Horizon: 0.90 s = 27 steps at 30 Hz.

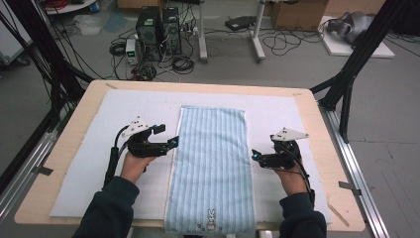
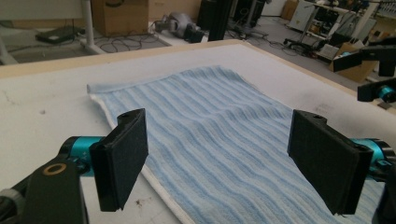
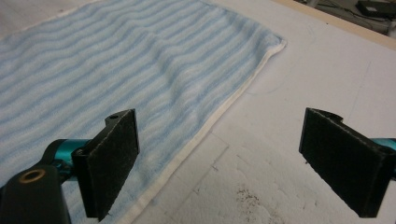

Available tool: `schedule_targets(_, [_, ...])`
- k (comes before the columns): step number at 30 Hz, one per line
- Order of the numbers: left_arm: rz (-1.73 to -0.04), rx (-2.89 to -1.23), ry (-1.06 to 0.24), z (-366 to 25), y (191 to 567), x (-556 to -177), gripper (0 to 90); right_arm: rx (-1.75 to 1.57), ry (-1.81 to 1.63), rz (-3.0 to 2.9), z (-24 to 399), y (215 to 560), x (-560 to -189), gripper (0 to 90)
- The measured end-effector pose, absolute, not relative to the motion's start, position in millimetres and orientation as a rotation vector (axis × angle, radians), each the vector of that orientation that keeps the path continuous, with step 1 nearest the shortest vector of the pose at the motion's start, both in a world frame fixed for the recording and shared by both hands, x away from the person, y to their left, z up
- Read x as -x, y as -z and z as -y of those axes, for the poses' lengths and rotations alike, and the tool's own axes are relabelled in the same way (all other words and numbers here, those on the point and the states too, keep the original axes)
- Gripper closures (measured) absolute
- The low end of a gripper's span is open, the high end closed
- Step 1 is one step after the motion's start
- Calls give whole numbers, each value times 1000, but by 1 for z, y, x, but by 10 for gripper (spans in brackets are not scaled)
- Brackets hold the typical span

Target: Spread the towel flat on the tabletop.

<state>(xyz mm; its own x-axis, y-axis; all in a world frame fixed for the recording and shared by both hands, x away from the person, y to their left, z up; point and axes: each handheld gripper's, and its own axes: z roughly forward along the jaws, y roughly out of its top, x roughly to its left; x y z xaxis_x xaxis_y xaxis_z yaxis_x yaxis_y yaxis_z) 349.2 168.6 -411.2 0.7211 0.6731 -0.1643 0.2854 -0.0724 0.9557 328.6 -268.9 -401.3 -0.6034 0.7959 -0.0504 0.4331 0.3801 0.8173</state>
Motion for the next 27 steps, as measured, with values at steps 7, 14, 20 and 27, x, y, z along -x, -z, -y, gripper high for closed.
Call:
schedule_targets(7, [-780,-1669,-380,-166,409,-342,202,-1058,-1181,-2175,272,396,-325,110])
schedule_targets(14, [-799,-1626,-373,-174,410,-340,197,-1084,-1218,-2119,278,394,-321,110])
schedule_targets(20, [-810,-1631,-382,-176,411,-342,200,-1089,-1203,-2122,277,395,-324,110])
schedule_targets(27, [-816,-1628,-390,-177,410,-339,208,-1096,-1194,-2137,273,397,-323,111])
